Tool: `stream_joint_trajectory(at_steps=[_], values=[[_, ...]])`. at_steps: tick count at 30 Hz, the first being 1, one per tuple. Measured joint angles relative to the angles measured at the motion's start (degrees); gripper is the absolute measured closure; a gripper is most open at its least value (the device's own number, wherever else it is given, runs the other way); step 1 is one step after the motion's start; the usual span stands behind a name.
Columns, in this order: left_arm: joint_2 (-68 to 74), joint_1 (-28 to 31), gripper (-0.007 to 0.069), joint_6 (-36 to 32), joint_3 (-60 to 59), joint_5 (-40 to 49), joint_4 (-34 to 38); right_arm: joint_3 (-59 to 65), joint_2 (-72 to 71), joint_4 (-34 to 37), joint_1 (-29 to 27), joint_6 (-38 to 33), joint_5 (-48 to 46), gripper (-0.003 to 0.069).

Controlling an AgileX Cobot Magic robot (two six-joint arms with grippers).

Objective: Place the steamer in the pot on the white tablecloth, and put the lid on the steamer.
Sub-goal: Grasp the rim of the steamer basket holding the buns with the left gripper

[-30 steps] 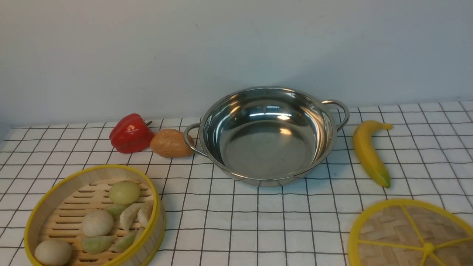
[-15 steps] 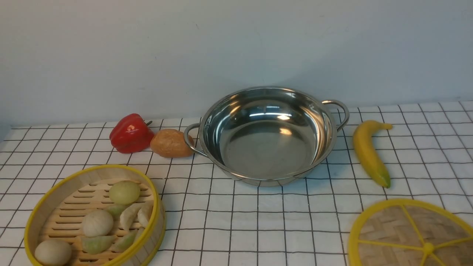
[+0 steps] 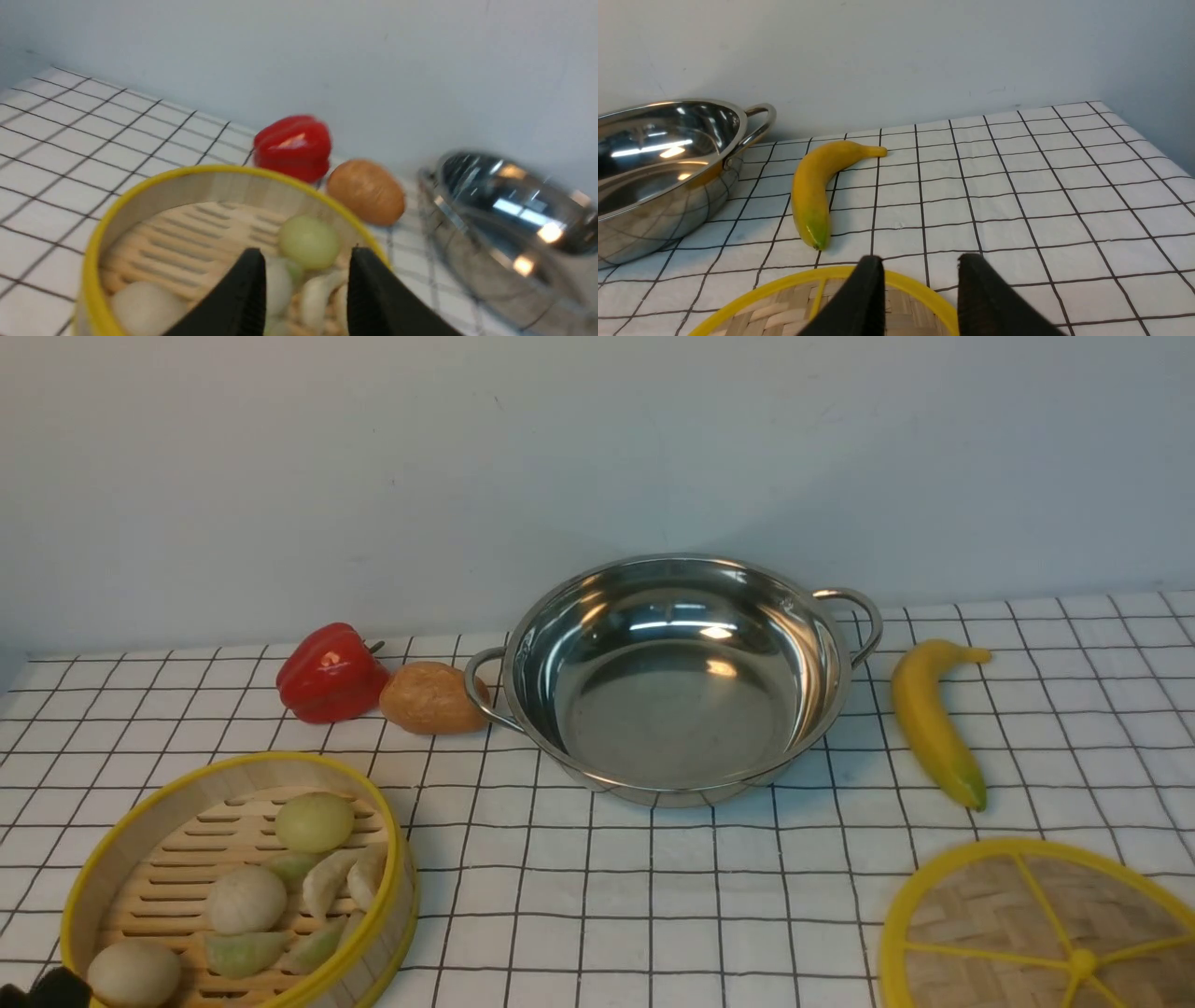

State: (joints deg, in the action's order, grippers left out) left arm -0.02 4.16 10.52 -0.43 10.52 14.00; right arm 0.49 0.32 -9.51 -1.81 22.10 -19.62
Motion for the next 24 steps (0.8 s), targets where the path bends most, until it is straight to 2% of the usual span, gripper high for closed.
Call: stream_joint_trajectory(at_steps=[5, 8, 11, 14, 16, 17, 18, 19, 21, 24], values=[[0.0, 0.0, 0.0382, 0.96, 0.0, -6.58, 8.02, 0.0, 0.0, 0.0, 0.0, 0.0, 0.0, 0.0416], [0.0, -0.16, 0.0382, 0.9, 0.82, -4.82, 10.28, 0.0, 0.0, 0.0, 0.0, 0.0, 0.0, 0.0416], [1.57, -0.61, 0.0382, -0.69, 8.52, 6.38, 9.12, 0.0, 0.0, 0.0, 0.0, 0.0, 0.0, 0.0416], [7.67, -0.61, 0.0382, -1.1, 19.48, 21.76, 4.47, 0.0, 0.0, 0.0, 0.0, 0.0, 0.0, 0.0416], [15.47, -0.61, 0.0382, -0.55, 29.66, 36.47, -1.35, 0.0, 0.0, 0.0, 0.0, 0.0, 0.0, 0.0416], [16.3, -0.61, 0.0382, -0.41, 30.61, 37.86, -2.72, 0.0, 0.0, 0.0, 0.0, 0.0, 0.0, 0.0416], [22.12, -0.61, 0.0382, 0.02, 37.94, 47.44, -7.84, 0.0, 0.0, 0.0, 0.0, 0.0, 0.0, 0.0416], [26.37, -0.61, 0.0382, 0.03, 41.37, 51.9, -10.86, 0.0, 0.0, 0.0, 0.0, 0.0, 0.0, 0.0416], [34.65, -0.61, 0.0382, -1.08, 49.52, 57.48, -18.13, 0.0, 0.0, 0.0, 0.0, 0.0, 0.0, 0.0416], [45.1, -0.61, 0.0382, -4.78, 56.68, 58.73, -21.79, 0.0, 0.0, 0.0, 0.0, 0.0, 0.06, 0.0416]])
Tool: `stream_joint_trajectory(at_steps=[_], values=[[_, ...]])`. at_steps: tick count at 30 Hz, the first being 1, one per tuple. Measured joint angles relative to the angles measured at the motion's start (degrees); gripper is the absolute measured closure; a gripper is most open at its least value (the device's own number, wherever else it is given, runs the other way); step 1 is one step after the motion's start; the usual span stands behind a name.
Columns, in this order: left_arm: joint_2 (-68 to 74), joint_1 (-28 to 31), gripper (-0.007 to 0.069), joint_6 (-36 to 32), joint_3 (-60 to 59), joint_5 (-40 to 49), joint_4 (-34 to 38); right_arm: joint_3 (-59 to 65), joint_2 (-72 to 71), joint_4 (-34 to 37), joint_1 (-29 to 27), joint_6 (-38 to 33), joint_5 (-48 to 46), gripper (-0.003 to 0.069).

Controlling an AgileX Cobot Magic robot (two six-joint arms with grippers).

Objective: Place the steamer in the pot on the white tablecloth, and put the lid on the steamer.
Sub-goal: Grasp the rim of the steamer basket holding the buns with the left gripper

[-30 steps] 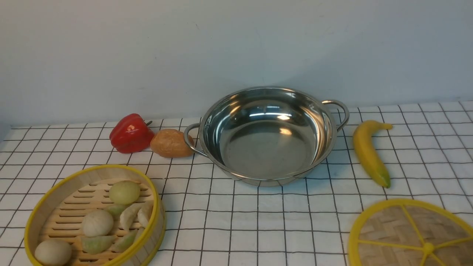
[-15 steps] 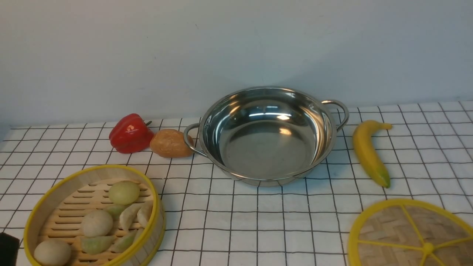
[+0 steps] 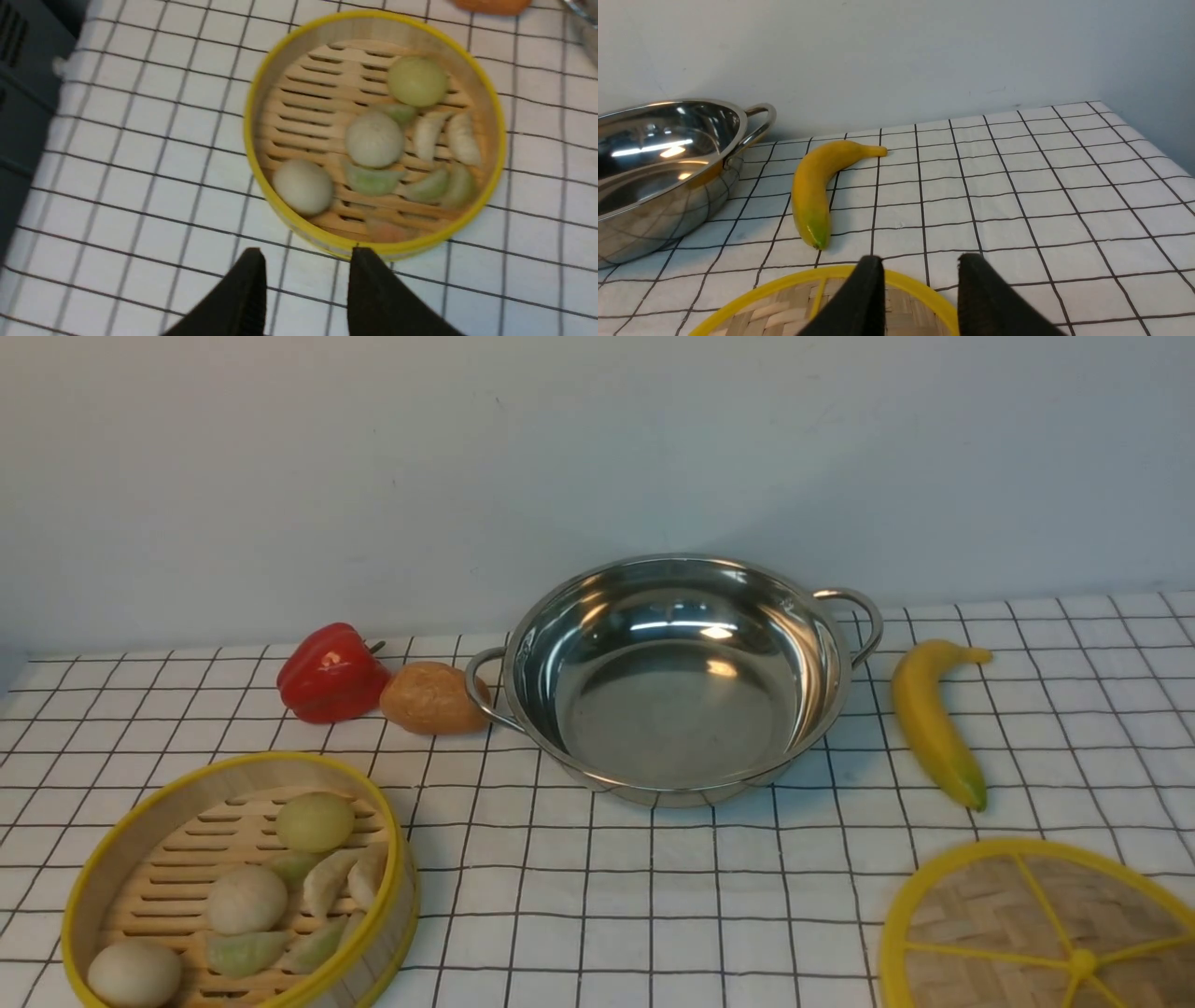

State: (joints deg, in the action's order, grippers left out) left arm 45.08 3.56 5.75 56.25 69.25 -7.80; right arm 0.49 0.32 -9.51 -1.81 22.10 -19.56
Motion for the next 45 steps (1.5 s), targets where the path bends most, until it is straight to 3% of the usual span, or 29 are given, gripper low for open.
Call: stream_joint_trajectory(at_steps=[5, 12, 19, 22, 26, 31, 37, 45], values=[[18.16, 1.55, 0.0382, -6.49, 8.94, 0.07, -1.52, 0.0, 0.0, 0.0, 0.0, 0.0, -0.05, 0.0416], [34.84, 5.68, 0.0382, -17.11, 11.06, 0.03, 0.65, 0.0, 0.0, 0.0, 0.0, 0.0, -0.05, 0.0416], [40.23, 8.17, 0.0382, -27.9, 11.37, -2.79, -8.29, 0.0, 0.0, 0.0, 0.0, 0.0, -0.05, 0.0416], [43.48, 11.58, 0.0382, -28.25, 11.49, -6.68, -8.4, 0.0, 0.0, 0.0, 0.0, 0.0, 0.0, 0.0416], [47.83, 15.28, 0.037, -27.32, 11.49, -9.35, -2.26, 0.0, 0.0, 0.0, 0.0, 0.0, 0.06, 0.0416], [53.74, 16.72, 0.0279, -34.99, 11.49, -10.76, 11.04, 0.0, 0.0, 0.0, 0.0, 0.0, 0.11, 0.0416], [56.86, 16.66, 0.0224, -35.21, 11.49, -15.72, 9.26, 0.0, 0.0, 0.0, 0.0, 0.0, 0.11, 0.0416], [62.75, 16.66, 0.0275, -35.03, 11.49, -20.18, 8.73, 0.0, 0.0, 0.0, 0.0, 0.0, 0.11, 0.0416]])
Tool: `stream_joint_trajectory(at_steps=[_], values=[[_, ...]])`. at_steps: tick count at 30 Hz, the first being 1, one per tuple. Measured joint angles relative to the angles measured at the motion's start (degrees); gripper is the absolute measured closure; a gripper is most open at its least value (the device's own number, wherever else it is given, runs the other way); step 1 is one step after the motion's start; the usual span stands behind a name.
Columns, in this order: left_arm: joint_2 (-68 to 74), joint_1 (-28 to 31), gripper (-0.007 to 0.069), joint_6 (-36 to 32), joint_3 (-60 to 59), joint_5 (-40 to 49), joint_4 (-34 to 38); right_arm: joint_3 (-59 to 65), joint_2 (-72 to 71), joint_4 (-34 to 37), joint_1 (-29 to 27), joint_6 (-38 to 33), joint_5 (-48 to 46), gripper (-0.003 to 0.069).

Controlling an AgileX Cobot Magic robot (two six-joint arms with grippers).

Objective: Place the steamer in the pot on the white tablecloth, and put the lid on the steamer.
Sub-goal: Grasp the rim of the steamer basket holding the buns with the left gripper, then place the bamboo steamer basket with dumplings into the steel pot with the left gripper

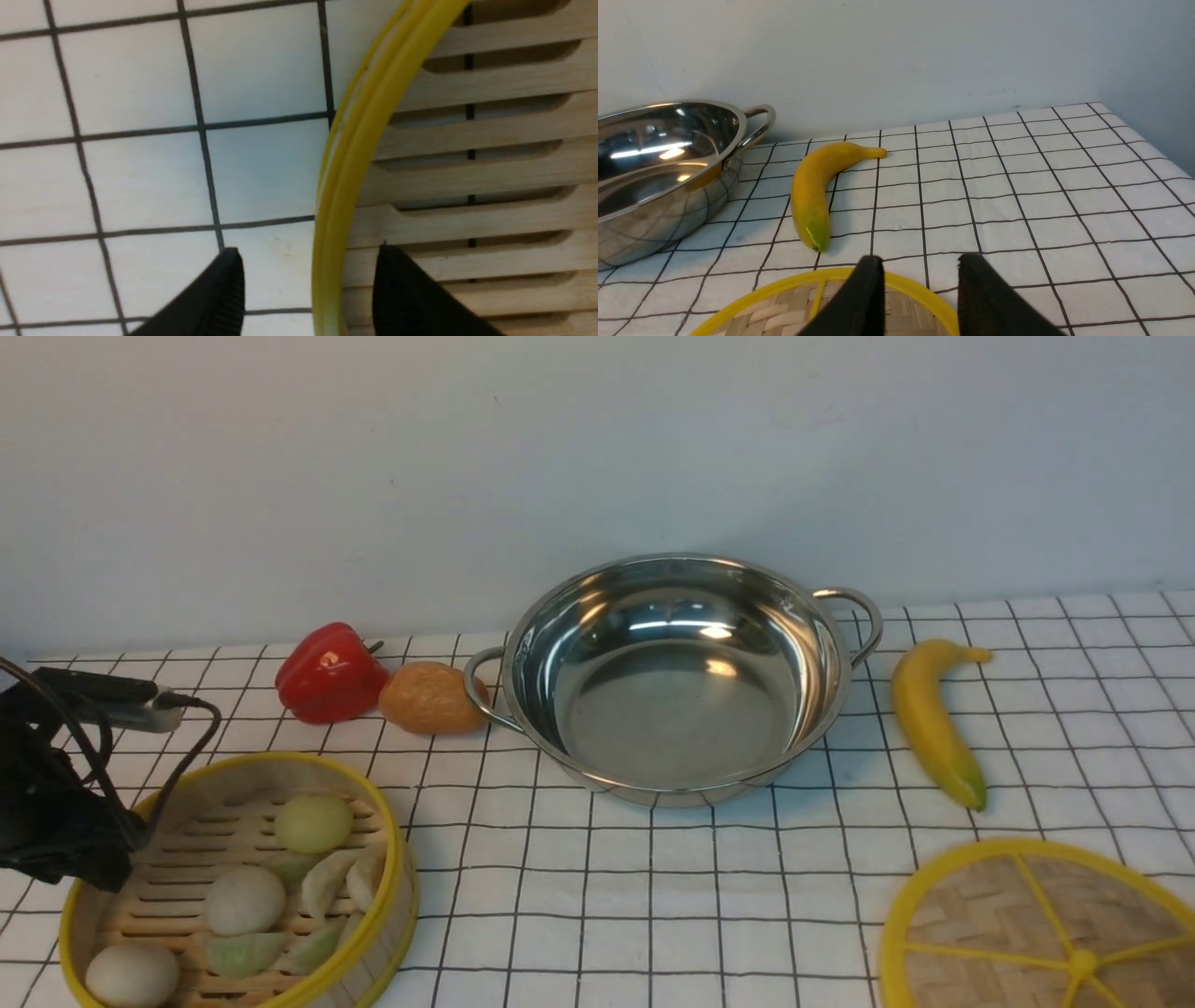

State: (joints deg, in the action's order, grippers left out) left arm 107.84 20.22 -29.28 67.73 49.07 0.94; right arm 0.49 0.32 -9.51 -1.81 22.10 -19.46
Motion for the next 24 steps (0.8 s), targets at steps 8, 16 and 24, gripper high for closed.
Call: stream_joint_trajectory(at_steps=[8, 16, 24], values=[[2.1, 0.0, 0.0551, -1.0, 0.17, 0.15, 0.79, 0.0, 0.0, 0.0, 0.0, 0.0, 0.0, 0.0416], [2.1, -0.45, 0.0599, -4.92, 12.09, 17.43, 10.84, 0.0, 0.0, 0.0, 0.0, 0.0, 0.0, 0.0416], [2.63, -10.68, 0.0599, 8.52, 29.26, 19.3, 8.94, 0.0, 0.0, 0.0, 0.0, 0.0, 0.0, 0.0416]])
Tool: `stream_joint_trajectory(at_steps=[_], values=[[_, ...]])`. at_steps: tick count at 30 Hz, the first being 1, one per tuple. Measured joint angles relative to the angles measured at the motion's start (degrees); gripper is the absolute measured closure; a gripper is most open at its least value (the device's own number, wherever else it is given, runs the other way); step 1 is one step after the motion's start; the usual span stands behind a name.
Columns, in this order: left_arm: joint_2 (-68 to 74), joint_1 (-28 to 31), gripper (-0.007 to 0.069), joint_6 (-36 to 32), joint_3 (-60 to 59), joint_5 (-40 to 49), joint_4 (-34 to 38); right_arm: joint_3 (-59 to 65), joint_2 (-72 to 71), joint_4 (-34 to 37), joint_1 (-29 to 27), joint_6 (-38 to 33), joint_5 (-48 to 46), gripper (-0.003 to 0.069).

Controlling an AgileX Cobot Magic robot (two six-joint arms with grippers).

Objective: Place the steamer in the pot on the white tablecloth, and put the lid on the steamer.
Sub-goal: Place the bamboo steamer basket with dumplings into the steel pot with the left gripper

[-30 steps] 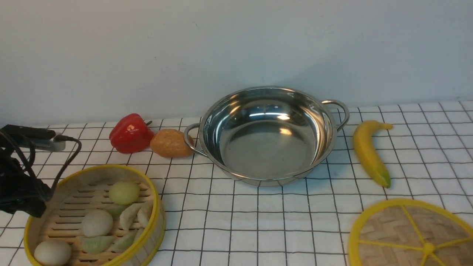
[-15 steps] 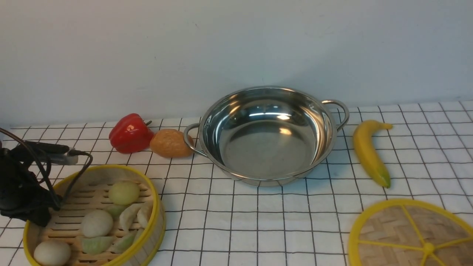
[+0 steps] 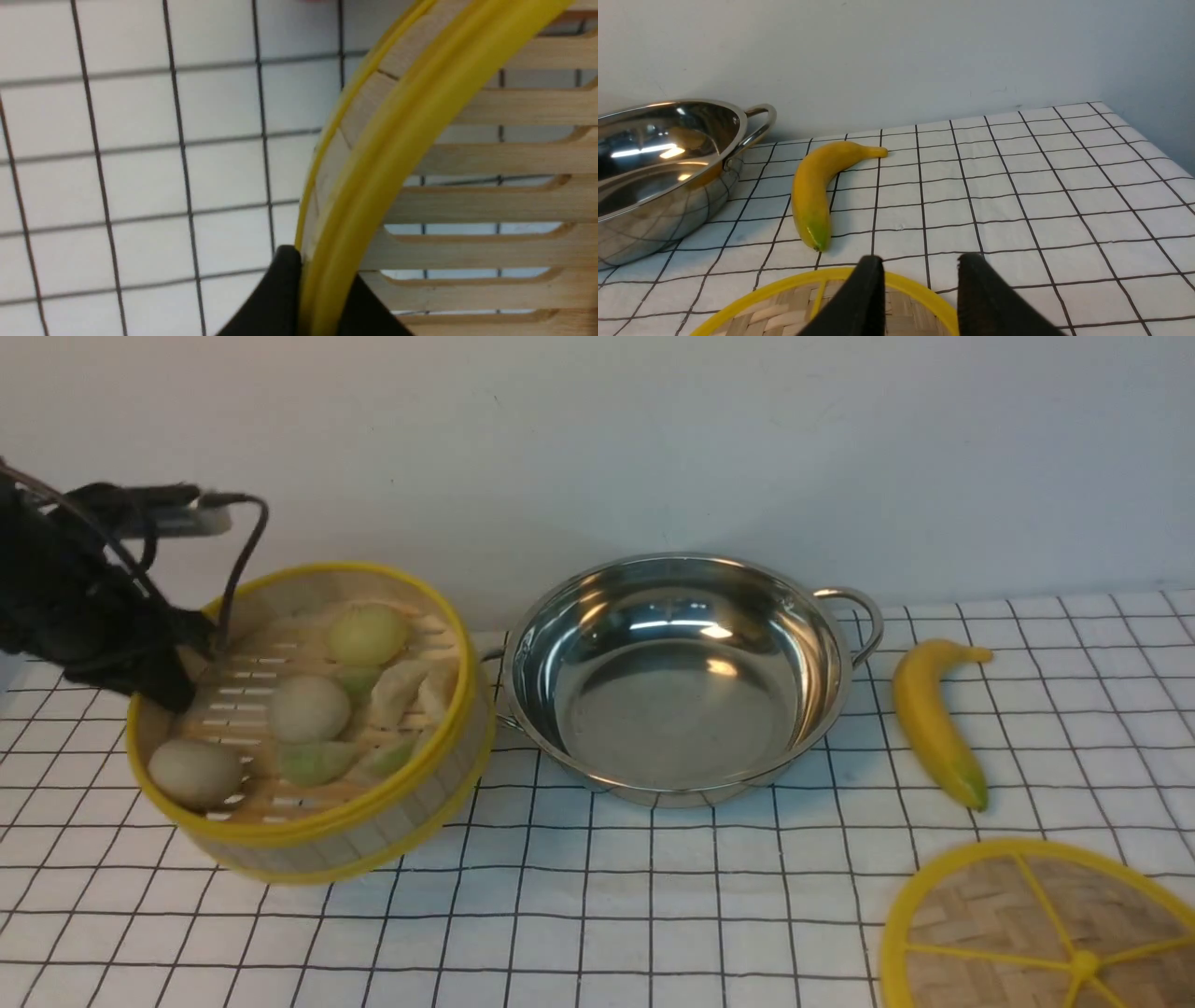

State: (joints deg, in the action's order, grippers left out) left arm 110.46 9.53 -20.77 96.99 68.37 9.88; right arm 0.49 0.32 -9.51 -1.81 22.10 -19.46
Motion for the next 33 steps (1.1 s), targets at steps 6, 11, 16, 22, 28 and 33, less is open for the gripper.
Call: stream_joint_trajectory(at_steps=[6, 11, 16, 22, 28, 33], values=[[4.53, -10.25, 0.0599, 5.27, 11.37, 1.19, 0.72, 0.0, 0.0, 0.0, 0.0, 0.0, 0.0, 0.0416], [14.83, -15.85, 0.0599, 11.68, 24.93, 2.12, 9.36, 0.0, 0.0, 0.0, 0.0, 0.0, 0.0, 0.0416], [22.93, -17.14, 0.0599, 14.63, 34.34, 2.06, 13.43, 0.0, 0.0, 0.0, 0.0, 0.0, 0.0, 0.0416], [34.26, -20.19, 0.0599, 16.54, 46.44, 2.07, 11.26, 0.0, 0.0, 0.0, 0.0, 0.0, 0.0, 0.0416], [39.28, -23.05, 0.0599, 18.13, 51.08, 2.26, 5.18, 0.0, 0.0, 0.0, 0.0, 0.0, 0.0, 0.0416], [39.74, -23.49, 0.0599, 19.77, 51.41, 2.55, 3.69, 0.0, 0.0, 0.0, 0.0, 0.0, 0.0, 0.0416]])
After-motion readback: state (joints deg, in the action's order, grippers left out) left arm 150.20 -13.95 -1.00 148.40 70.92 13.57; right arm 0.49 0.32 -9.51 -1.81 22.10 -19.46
